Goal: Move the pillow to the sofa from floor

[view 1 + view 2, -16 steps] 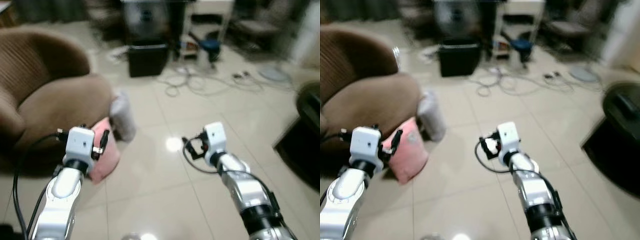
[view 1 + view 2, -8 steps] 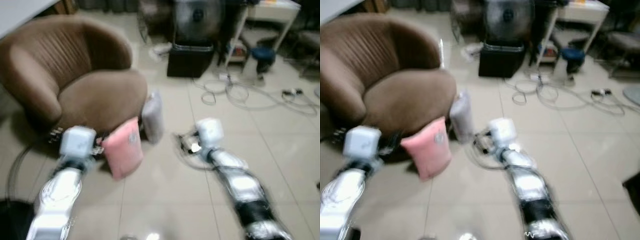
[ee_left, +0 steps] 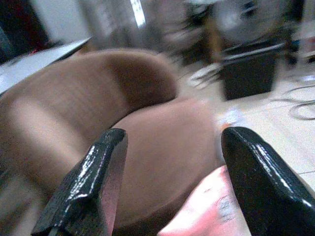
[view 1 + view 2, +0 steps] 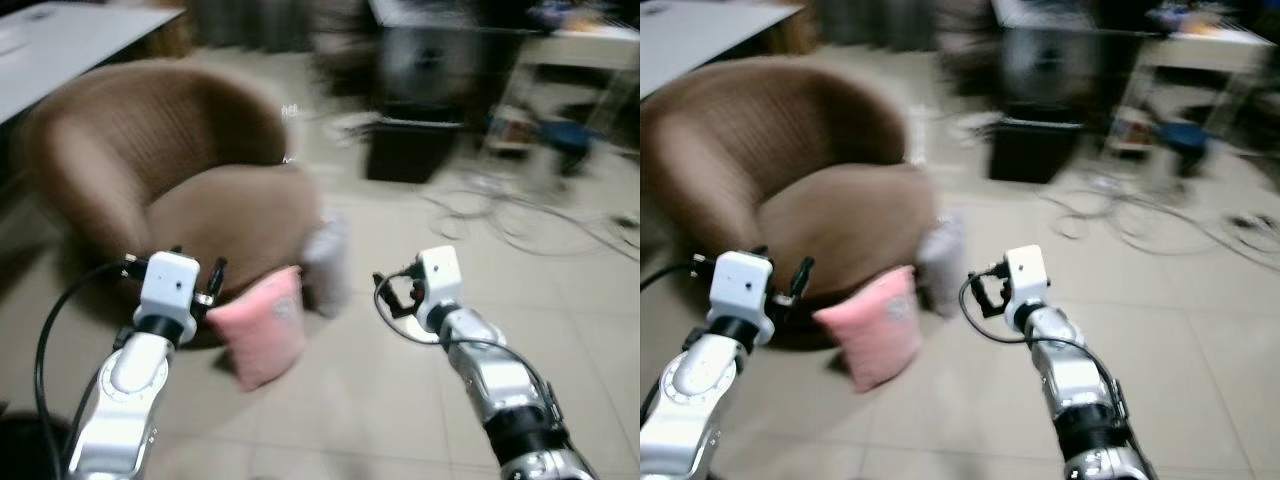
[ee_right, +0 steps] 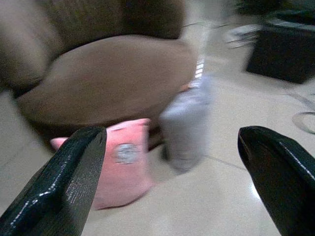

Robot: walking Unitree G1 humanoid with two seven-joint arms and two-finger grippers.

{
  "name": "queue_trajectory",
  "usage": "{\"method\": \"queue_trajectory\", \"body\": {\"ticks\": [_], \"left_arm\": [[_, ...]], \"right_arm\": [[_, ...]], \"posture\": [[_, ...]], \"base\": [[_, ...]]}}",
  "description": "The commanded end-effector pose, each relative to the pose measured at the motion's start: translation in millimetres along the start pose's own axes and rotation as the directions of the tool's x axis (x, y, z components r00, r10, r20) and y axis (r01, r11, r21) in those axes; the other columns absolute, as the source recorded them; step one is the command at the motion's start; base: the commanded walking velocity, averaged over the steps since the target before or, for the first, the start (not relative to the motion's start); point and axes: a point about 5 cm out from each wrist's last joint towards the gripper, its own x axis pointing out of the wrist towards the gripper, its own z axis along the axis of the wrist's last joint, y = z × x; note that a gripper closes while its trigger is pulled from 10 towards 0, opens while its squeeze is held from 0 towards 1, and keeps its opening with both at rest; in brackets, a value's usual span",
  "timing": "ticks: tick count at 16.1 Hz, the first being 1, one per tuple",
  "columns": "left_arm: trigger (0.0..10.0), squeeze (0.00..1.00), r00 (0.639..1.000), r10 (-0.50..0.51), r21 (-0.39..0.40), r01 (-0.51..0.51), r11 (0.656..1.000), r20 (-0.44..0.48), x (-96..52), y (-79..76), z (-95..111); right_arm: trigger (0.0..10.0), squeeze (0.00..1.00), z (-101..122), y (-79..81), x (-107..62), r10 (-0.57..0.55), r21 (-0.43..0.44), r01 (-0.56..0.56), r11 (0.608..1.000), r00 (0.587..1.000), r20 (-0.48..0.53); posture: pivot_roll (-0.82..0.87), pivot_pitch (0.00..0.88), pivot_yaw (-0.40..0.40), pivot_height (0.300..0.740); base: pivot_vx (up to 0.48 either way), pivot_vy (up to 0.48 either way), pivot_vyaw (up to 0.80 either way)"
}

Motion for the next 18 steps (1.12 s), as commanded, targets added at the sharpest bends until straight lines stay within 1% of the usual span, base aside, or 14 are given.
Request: {"method": "queue_trajectory", "body": {"ticks": [1,5,6,7,8,10,11,12,14,15,16,18], "left_arm": [[10.0,0.0,1.0,-0.001,-0.003,0.0,1.0,-0.013,0.8,0.5,-2.4],[10.0,0.0,1.0,-0.011,-0.005,0.011,1.0,-0.002,7.5,-1.4,1.8],[10.0,0.0,1.0,-0.023,0.003,0.023,1.0,0.001,9.3,-2.6,2.1],[10.0,0.0,1.0,-0.023,0.003,0.023,1.0,0.001,9.3,-2.6,2.1],[10.0,0.0,1.0,-0.03,0.008,0.03,1.0,0.002,10.1,-3.3,1.9],[10.0,0.0,0.999,-0.043,0.01,0.043,0.999,0.002,10.6,-4.9,1.8],[10.0,0.0,0.999,-0.044,0.011,0.044,0.999,0.002,10.7,-4.9,1.8],[10.0,0.0,0.999,-0.052,0.012,0.052,0.999,0.004,11.1,-5.8,2.2],[10.0,0.0,0.998,-0.066,0.013,0.066,0.998,0.008,12.2,-7.3,3.2],[10.0,0.0,0.997,-0.075,0.017,0.075,0.997,0.013,13.0,-7.9,4.0],[10.0,0.0,0.997,-0.075,0.017,0.075,0.997,0.013,13.1,-7.7,3.9],[10.0,0.0,0.997,-0.079,0.018,0.079,0.997,0.013,13.0,-7.4,3.5]], "right_arm": [[10.0,0.0,3.2,2.9,-0.4,0.018,-0.029,-0.018,0.999,1.0,0.018],[10.0,0.0,7.1,2.2,1.8,0.005,-0.03,-0.004,1.0,1.0,0.029],[10.0,0.0,6.8,-0.3,2.2,-0.029,-0.018,0.029,0.999,0.999,0.026],[10.0,0.0,6.8,-0.3,2.2,-0.029,-0.018,0.029,0.999,0.999,0.026],[10.0,0.0,5.1,-2.8,1.3,-0.052,-0.012,0.052,0.999,0.998,0.019],[10.0,0.0,5.7,-6.9,-1.6,-0.093,0.059,0.091,0.994,0.995,0.041],[10.0,0.0,5.8,-7.2,-1.7,-0.098,0.068,0.095,0.993,0.994,0.043],[10.0,0.0,4.4,-7.0,-3.2,-0.103,0.068,0.1,0.993,0.994,0.042],[10.0,0.0,1.7,-7.4,-5.6,-0.108,0.066,0.105,0.992,0.993,0.037],[10.0,0.0,-4.1,-10.5,-9.6,-0.143,0.081,0.141,0.987,0.989,0.02],[10.0,0.0,-5.3,-11.2,-10.4,-0.152,0.087,0.15,0.985,0.988,0.016],[10.0,0.0,-8.2,-12.2,-14.6,-0.145,0.086,0.144,0.986,0.989,0.007]], "posture": [[0.17,0.0,0.001,0.74],[0.16,0.0,0.005,0.74],[0.16,0.0,0.007,0.74],[0.16,0.0,0.007,0.74],[0.15,0.0,0.009,0.74],[0.15,0.0,0.019,0.74],[0.15,0.0,0.019,0.74],[0.14,0.0,0.033,0.74],[0.14,0.0,0.033,0.74],[0.14,0.0,0.045,0.74],[0.14,0.0,0.045,0.74],[0.13,0.0,0.049,0.74]], "base": [[0.401,0.0,0.8],[0.402,0.0,0.8],[0.401,0.0,0.0],[0.401,0.0,0.0],[0.394,0.0,0.0],[0.39,0.0,0.0],[0.39,0.0,0.0],[0.39,0.0,0.0],[0.394,0.0,0.0],[0.39,0.0,0.0],[0.39,0.0,0.0],[0.392,0.0,-0.73]]}}
